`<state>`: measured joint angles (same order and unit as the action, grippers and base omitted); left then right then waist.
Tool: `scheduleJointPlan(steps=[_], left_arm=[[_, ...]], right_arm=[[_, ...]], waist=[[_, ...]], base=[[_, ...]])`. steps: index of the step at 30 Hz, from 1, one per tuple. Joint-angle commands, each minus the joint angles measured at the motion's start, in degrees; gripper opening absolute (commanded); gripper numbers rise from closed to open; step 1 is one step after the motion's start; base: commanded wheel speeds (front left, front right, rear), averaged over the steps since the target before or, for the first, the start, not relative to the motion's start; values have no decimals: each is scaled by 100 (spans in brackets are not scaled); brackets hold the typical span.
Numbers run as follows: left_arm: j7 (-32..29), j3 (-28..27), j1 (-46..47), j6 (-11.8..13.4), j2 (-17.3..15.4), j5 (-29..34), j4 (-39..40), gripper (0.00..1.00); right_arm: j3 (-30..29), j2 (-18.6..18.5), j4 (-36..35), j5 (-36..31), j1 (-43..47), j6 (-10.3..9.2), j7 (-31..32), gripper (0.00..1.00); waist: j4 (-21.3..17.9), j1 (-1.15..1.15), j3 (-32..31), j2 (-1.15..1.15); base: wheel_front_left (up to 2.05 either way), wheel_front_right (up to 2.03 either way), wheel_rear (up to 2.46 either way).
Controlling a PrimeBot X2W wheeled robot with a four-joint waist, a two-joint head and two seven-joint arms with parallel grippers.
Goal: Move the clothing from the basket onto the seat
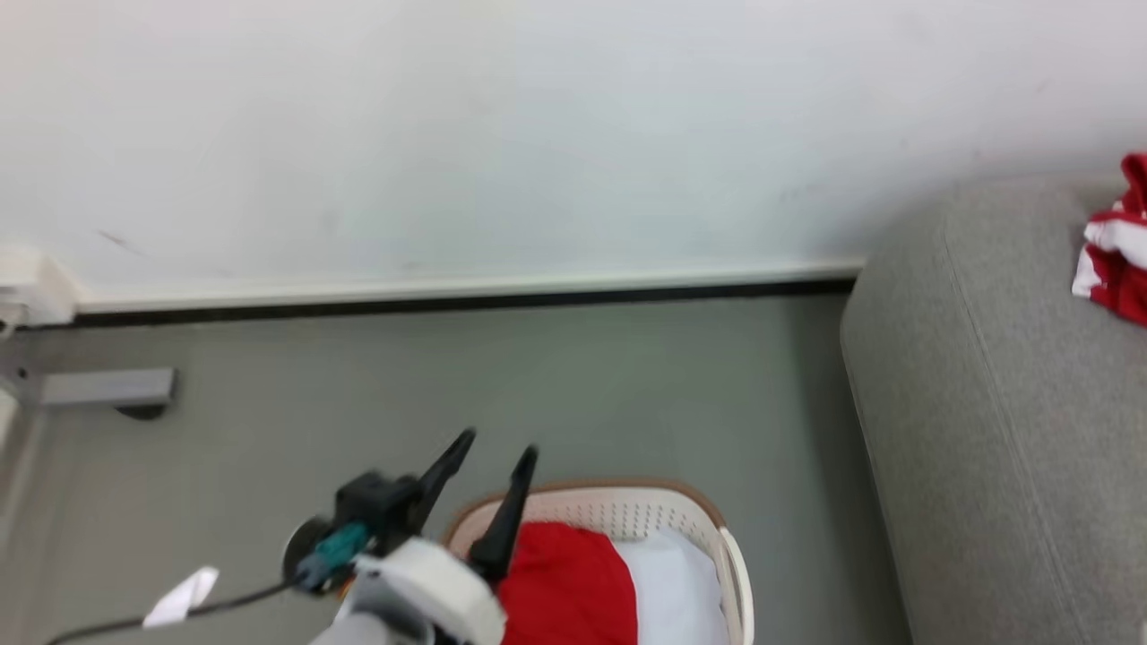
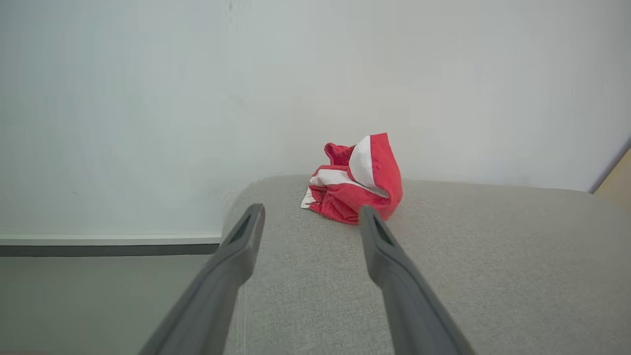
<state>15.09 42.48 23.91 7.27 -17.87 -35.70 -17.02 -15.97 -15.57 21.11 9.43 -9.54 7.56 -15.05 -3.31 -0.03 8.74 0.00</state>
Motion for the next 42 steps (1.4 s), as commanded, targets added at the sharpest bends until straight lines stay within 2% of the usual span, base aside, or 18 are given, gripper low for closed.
scheduleJointPlan(steps=[1, 5, 9, 14, 21, 30, 42], left_arm=[[6, -95, -275, 55, -78, 14, 25, 100], [5, -542, -947, 116, -104, 117, 89, 100], [7, -1077, -1571, 143, 13, 233, 121, 100], [6, -1685, -2074, 14, 209, 620, 110, 100], [8, -2287, -2425, -414, 514, 1233, 23, 100], [7, -3024, -2655, -868, 862, 1926, 29, 100], [7, -3635, -2773, -1231, 1182, 2424, -70, 100]], right_arm=[[71, 64, -124, 14, 216, -14, -18, 100], [375, 395, -518, 87, 775, -14, -18, 100], [730, 579, -792, 98, 1243, -14, -18, 100], [998, 805, -900, 25, 1606, -14, -18, 100], [1160, 1082, -718, -27, 1759, -14, -17, 100], [1533, 1188, -405, -41, 1734, -14, -18, 100], [1710, 1164, -327, 71, 1679, -14, -19, 100]], waist=[[250, 3, -406, 0], [364, 3, -730, 0], [462, 3, -929, 0], [552, 3, -1022, 0], [546, 3, -1095, 0], [469, 3, -1164, 0], [525, 3, -1217, 0]], base=[[0, 0, 0], [0, 0, 0], [0, 0, 0], [0, 0, 0], [0, 0, 0], [0, 0, 0], [0, 0, 0]])
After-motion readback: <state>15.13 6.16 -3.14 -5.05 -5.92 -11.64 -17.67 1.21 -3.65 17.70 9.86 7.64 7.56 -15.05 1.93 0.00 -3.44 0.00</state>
